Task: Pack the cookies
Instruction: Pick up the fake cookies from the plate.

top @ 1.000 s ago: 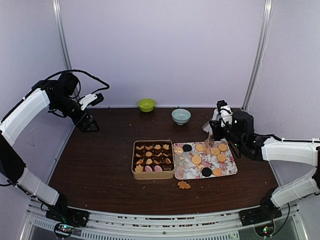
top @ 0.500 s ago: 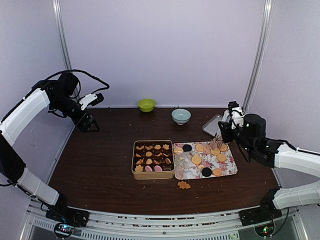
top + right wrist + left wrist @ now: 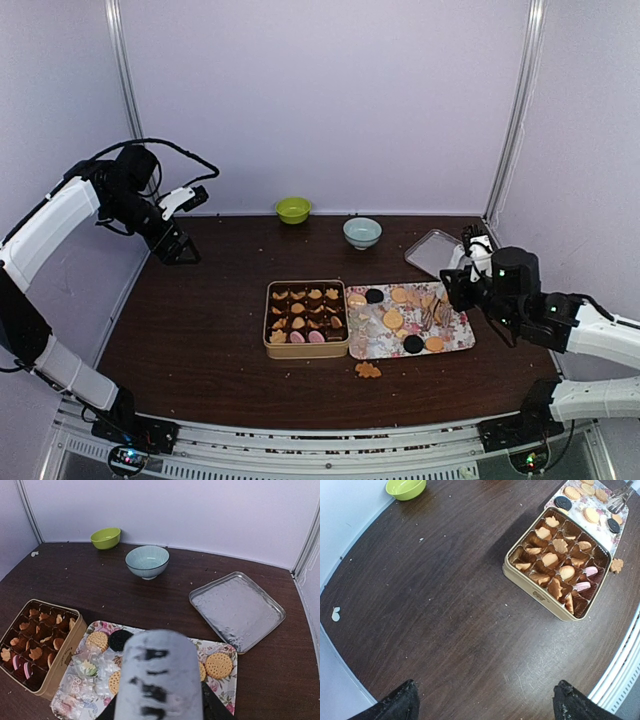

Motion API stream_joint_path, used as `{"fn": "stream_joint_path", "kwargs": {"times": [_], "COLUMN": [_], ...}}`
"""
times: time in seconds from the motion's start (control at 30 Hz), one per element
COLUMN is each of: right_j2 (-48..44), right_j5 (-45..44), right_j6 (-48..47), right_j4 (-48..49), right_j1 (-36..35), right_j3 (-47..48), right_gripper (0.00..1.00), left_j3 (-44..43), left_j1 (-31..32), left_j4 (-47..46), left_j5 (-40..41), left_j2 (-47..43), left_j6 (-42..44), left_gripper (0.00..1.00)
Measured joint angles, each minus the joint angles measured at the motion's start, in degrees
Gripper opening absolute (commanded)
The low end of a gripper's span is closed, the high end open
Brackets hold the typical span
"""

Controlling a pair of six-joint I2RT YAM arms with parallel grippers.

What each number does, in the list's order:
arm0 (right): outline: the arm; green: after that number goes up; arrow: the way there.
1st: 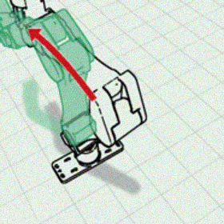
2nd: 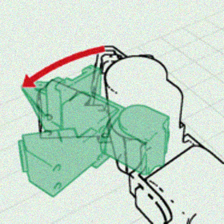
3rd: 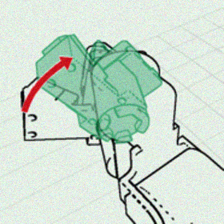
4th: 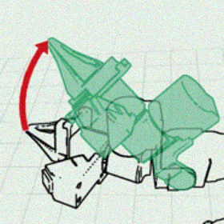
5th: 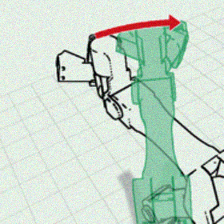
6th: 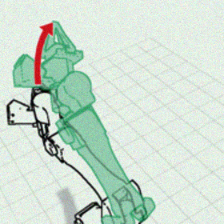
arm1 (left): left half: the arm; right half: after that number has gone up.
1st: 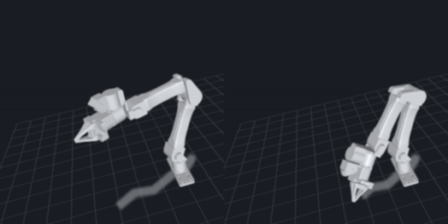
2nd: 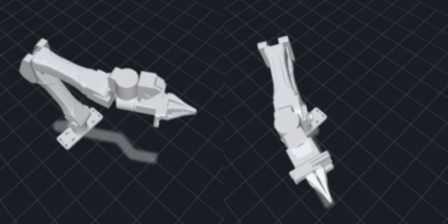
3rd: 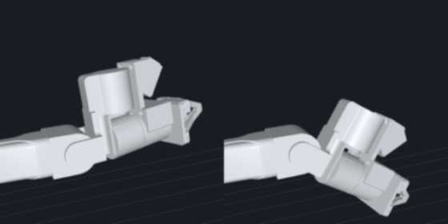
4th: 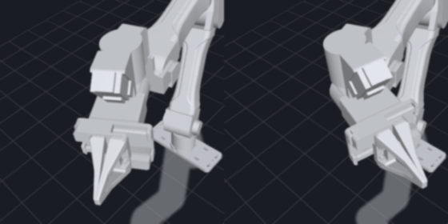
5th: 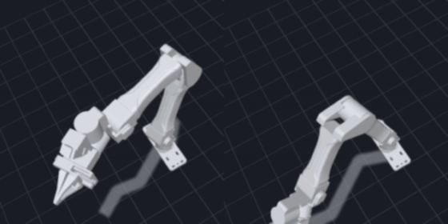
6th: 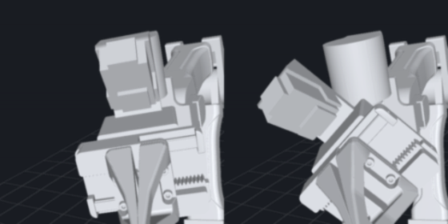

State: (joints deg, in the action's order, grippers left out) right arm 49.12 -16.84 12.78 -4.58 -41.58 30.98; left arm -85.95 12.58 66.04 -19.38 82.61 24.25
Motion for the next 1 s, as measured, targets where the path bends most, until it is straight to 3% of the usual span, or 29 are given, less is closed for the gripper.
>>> {"fn": "stream_joint_path", "kwargs": {"times": [0.4, 1.0], "right_j2": [0.0, -3.8], "right_j5": [-4.5, -9.7], "right_j6": [4.5, 5.5], "right_j4": [-4.3, -8.3], "right_j1": [-5.3, -6.4], "right_j3": [-0.9, -0.2], "right_gripper": [0.39, 0.39], "left_j3": [0.0, -0.5], "left_j1": [0.0, 0.0], "left_j4": [0.0, 0.0], "left_j5": [-0.2, -0.6], "left_j2": [0.1, 0.7], "left_j6": [-0.2, -0.2], "left_gripper": [0.96, 0.96]}}
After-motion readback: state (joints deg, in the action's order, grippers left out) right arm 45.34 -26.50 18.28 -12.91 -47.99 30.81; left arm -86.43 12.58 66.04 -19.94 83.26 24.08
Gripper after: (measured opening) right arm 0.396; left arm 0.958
